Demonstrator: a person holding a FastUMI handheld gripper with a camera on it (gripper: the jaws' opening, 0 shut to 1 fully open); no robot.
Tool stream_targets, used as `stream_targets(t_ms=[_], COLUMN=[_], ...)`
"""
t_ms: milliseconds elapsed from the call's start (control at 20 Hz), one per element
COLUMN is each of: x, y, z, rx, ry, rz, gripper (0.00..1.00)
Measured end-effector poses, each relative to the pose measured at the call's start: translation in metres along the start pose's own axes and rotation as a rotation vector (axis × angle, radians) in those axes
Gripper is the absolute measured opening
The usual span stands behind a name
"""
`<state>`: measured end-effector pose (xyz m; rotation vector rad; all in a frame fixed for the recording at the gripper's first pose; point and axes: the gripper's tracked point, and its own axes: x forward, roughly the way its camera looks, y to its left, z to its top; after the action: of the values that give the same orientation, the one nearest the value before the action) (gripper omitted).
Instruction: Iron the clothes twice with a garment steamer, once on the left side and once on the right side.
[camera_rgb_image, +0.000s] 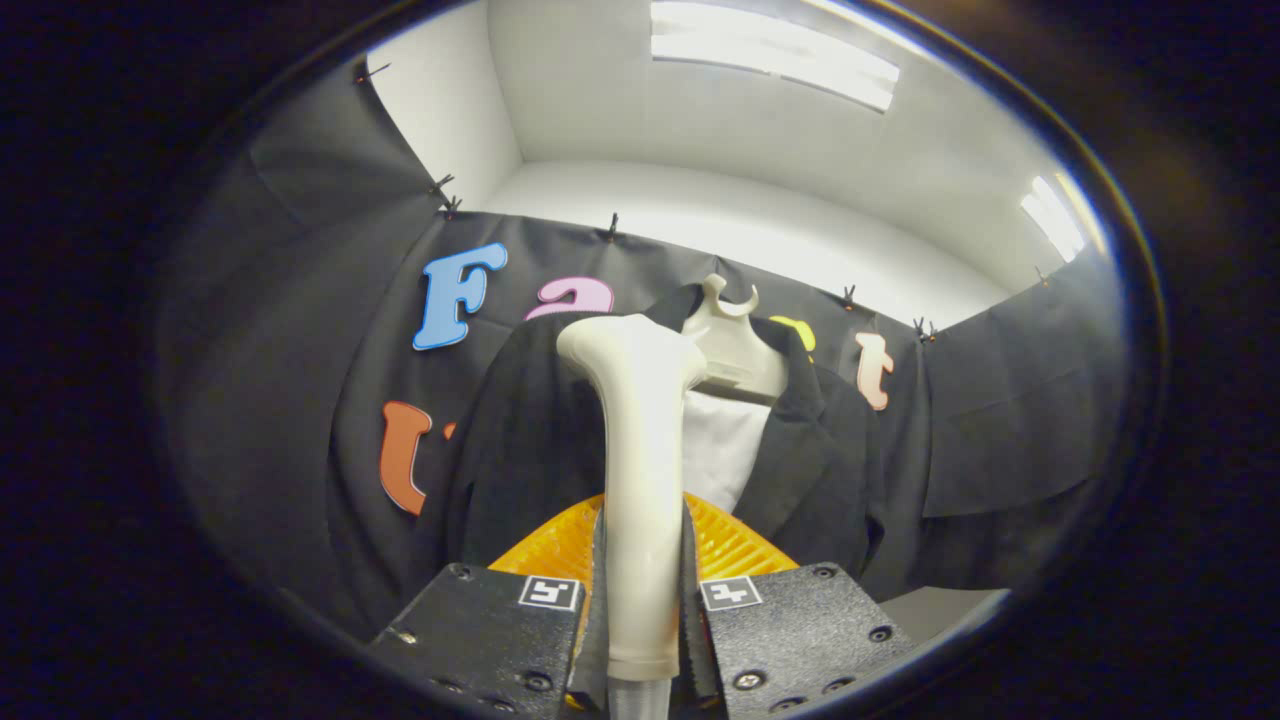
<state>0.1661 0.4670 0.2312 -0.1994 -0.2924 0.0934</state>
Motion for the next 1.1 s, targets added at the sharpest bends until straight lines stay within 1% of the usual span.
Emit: stream_targets(t_ms=[150,500,850,1100], x=[-0.01,-0.04,-0.07,-0.089], y=[-0.005,-0.001,0.003,0.004], z=[-0.021,-0.068,-0.107,-0.128], rx=[-0.025,-0.048,-0.087,-0.083], ry=[0.017,0.1,0.166,0.215], rz=[0.0,0.03,0.054,0.063], gripper=[0.3,0.31,0.31,0.31])
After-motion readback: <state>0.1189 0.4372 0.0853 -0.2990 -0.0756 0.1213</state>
